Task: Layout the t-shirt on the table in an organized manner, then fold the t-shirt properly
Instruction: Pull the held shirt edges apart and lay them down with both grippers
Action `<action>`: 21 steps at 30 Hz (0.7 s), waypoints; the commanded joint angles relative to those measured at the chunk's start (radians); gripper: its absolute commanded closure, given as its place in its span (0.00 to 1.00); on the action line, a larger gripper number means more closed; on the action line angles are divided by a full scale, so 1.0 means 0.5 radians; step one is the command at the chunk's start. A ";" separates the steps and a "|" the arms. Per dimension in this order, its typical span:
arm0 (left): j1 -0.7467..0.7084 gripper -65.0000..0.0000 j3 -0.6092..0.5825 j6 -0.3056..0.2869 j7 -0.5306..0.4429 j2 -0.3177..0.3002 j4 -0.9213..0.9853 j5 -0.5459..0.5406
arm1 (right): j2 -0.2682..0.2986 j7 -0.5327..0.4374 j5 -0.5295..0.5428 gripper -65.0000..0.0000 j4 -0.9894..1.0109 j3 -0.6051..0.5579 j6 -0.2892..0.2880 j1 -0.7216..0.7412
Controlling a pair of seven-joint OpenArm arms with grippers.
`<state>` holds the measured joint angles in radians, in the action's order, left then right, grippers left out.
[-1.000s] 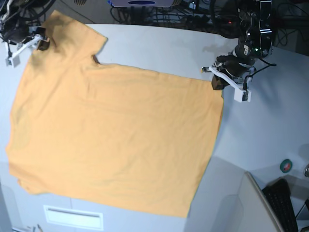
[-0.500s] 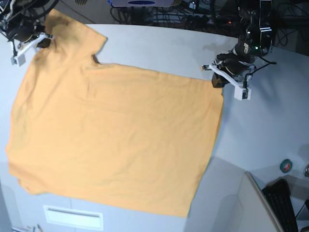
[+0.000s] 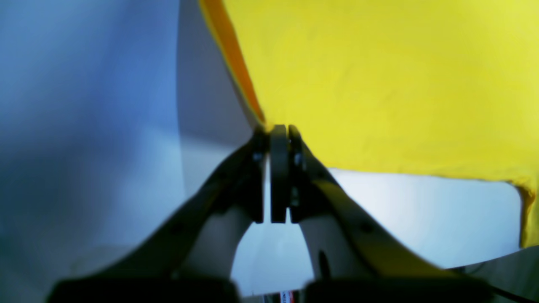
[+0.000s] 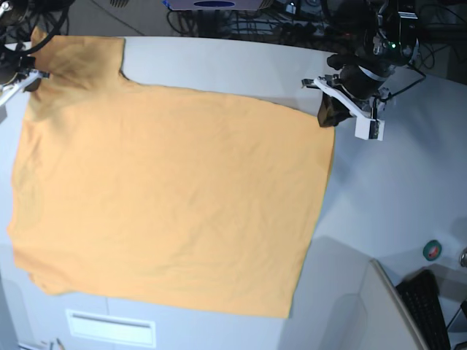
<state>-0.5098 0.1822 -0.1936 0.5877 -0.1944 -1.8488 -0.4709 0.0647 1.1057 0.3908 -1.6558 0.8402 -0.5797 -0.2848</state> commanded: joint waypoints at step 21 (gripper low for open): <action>0.641 1.00 0.165 0.002 -0.045 0.053 0.452 -0.008 | 0.455 -0.043 -0.001 1.00 0.696 -0.234 0.185 0.801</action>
<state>-0.1986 0.2607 -0.1875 0.5900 -0.1589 -1.6054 -0.4698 0.2722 1.0977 0.3866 -1.2919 0.7200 -0.4866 0.1028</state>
